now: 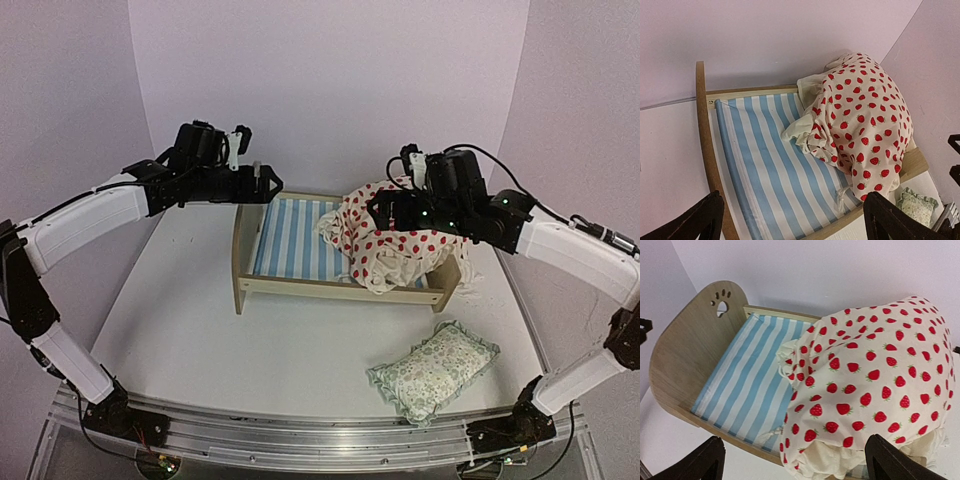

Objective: Set up the pet bed
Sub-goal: Move the bed frame to the center of the board, then pick up the mattress from the bed frame, then place the mattress on the bed frame.

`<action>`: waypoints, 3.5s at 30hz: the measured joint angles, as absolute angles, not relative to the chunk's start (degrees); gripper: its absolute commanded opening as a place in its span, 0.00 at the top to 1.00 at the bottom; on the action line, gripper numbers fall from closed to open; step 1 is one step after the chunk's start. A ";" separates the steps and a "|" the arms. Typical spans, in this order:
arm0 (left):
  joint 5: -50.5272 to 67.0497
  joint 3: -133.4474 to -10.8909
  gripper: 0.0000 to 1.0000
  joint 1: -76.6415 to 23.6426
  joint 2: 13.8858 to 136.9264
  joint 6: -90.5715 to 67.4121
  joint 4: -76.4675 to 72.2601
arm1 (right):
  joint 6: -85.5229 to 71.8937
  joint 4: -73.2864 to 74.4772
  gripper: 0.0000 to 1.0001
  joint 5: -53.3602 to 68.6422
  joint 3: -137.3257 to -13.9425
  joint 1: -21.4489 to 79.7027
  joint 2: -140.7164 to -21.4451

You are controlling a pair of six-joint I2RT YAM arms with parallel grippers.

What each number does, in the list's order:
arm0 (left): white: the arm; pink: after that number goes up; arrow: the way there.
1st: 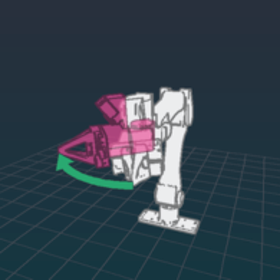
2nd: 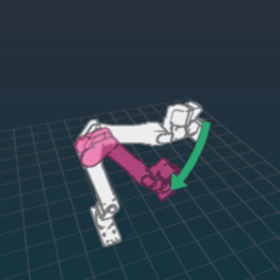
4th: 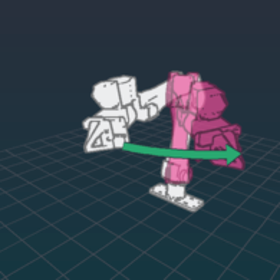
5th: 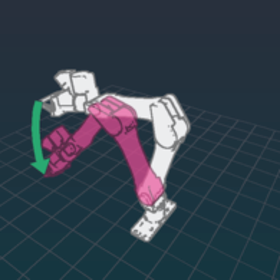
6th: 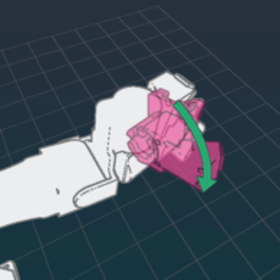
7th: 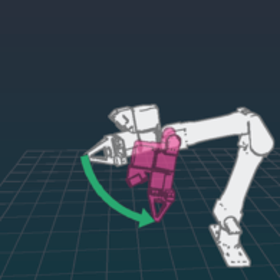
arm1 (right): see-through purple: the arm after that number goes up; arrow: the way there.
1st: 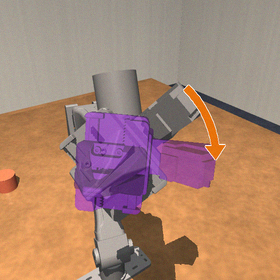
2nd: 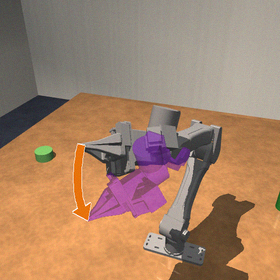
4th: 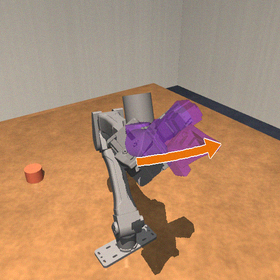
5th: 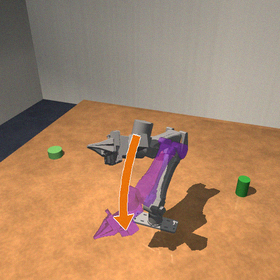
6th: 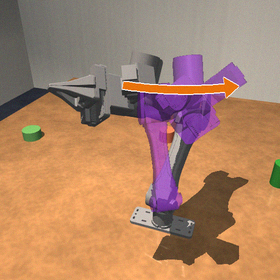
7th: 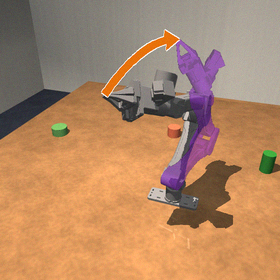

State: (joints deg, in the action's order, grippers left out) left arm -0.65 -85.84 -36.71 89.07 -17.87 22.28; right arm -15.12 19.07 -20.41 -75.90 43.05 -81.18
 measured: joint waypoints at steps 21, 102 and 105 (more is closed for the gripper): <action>10.55 -86.22 0.09 -43.86 105.80 -23.96 6.21 | -20.20 23.70 0.02 2.36 -76.58 4.53 -89.33; 8.89 -100.09 1.00 -33.76 104.88 -17.80 3.33 | -44.22 10.61 1.00 24.66 -88.32 20.71 -105.14; 9.64 -97.08 1.00 -34.10 104.85 -18.06 3.54 | -42.94 12.53 1.00 21.50 -86.33 20.43 -104.93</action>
State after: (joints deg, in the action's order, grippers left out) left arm 9.64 -97.08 -34.10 104.85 -18.06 3.54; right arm -42.94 12.53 21.50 -86.33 20.43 -104.93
